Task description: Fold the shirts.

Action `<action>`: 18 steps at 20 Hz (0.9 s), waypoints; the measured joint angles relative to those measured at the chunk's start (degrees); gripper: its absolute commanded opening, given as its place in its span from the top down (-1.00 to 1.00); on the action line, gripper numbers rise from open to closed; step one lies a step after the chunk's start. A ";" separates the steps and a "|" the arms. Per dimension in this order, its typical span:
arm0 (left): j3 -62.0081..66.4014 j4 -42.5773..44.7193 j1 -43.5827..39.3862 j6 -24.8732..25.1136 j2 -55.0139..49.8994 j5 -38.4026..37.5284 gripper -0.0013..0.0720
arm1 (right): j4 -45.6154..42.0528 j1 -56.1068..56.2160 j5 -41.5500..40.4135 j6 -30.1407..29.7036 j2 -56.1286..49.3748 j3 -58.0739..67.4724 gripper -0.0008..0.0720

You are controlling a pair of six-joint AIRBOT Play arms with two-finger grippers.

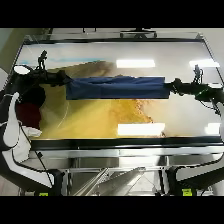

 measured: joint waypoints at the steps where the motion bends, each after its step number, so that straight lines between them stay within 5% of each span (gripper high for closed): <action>1: 2.84 0.00 -0.17 -0.20 -2.86 0.76 0.90 | 0.22 0.55 -1.25 0.00 -1.84 1.51 0.94; 5: 12.98 -0.04 -1.29 -0.33 -12.90 3.10 0.89 | 0.85 2.67 -5.81 -1.25 -8.57 5.95 0.94; 6: 15.32 -0.04 -1.70 -0.33 -14.93 3.37 0.67 | 0.92 3.15 -6.56 -1.97 -9.73 6.49 0.92; 7: 17.81 -0.02 -2.12 -0.33 -16.96 3.54 0.13 | 1.05 3.45 -7.34 -2.54 -10.51 6.86 0.78; 8: 20.06 0.02 -2.45 -0.33 -18.64 3.74 0.04 | 1.11 3.61 -7.98 -3.26 -11.06 7.21 0.26; 9: 21.90 0.17 -2.62 -0.35 -19.87 3.76 0.04 | 1.01 3.58 -8.50 -3.98 -11.37 7.61 -0.15; 12: 24.65 0.42 -2.27 -0.33 -21.00 3.67 0.04 | -3.30 2.23 -7.65 -3.08 -11.30 9.90 -0.40; 18: 25.46 0.44 1.36 -0.35 -16.17 2.38 0.04 | -16.09 -0.46 -4.28 5.51 -11.50 15.19 -0.41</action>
